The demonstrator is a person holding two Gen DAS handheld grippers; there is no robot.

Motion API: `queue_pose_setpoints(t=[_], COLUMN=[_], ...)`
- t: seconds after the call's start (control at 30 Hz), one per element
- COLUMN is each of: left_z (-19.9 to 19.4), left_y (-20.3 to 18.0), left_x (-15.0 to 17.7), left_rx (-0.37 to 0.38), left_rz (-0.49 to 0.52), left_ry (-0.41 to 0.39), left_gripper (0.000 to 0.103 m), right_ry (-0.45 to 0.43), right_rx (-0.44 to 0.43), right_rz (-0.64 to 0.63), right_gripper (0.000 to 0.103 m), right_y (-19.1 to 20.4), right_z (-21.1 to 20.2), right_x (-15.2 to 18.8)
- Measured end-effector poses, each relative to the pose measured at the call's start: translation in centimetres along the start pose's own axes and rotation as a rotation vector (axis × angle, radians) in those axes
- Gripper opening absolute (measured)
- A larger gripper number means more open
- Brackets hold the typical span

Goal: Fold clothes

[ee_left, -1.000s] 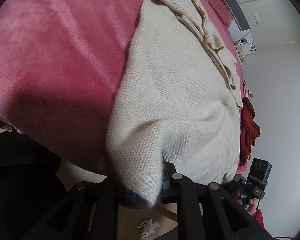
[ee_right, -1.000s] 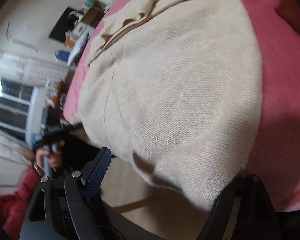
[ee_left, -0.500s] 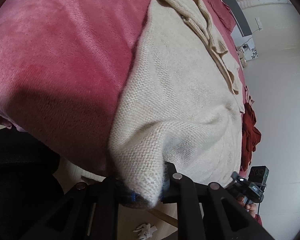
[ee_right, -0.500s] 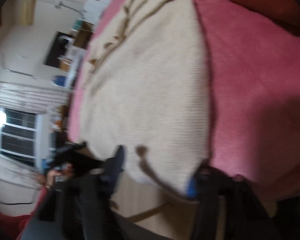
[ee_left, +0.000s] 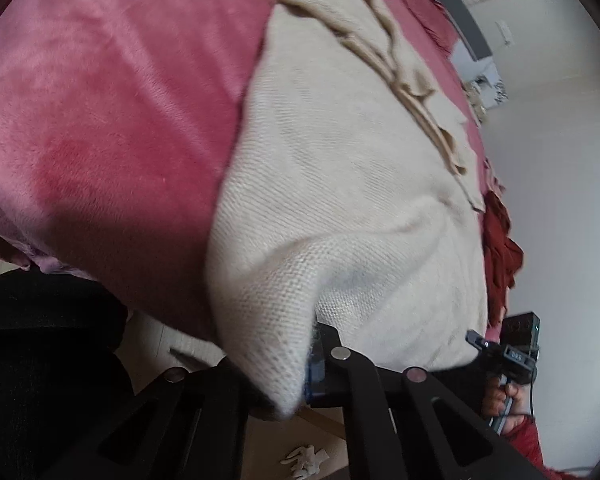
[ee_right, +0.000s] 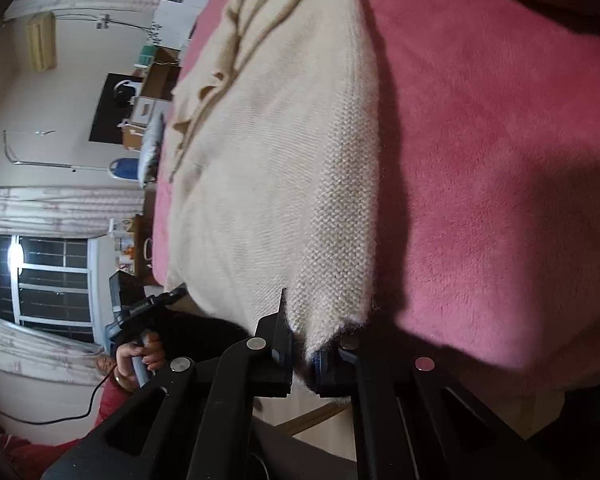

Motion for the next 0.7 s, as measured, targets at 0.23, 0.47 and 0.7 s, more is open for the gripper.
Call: queue_pose_setpoints(t=[0.23,0.47,0.7], left_z=[-3.8,-6.3,-1.0], left_y=[-1.5,-3.4,0.5], left_x=[-1.9,-11.1,-22.3], left_rx=[0.207,0.361,0.364], left_rz=[0.028,0.045,-0.191], left_ry=[-0.099,-0.198,-0.205], left_gripper=[0.003,0.004,0.004], right_ry=[-0.023,-0.050,-0.165], right_rx=[-0.153,-0.318,-0.322], right_rz=[0.001,0.007,0.207], right_gripper=[0.007,0.007,0.007], right_y=[3.9,7.9,7.4], right_z=[-1.6,-3.4,-1.6], right_x=[-3.8,-8.0,-20.1])
Point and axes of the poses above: each gripper's, at about its wrist camera, not at the fingertips, and z roughly the way its jaws point, y to its left, x to its underside, the point moved 2 cm from there along z, roughly the way its jaws point, and after that the axes turned 11 degrees about z, right-handed, at the moved point
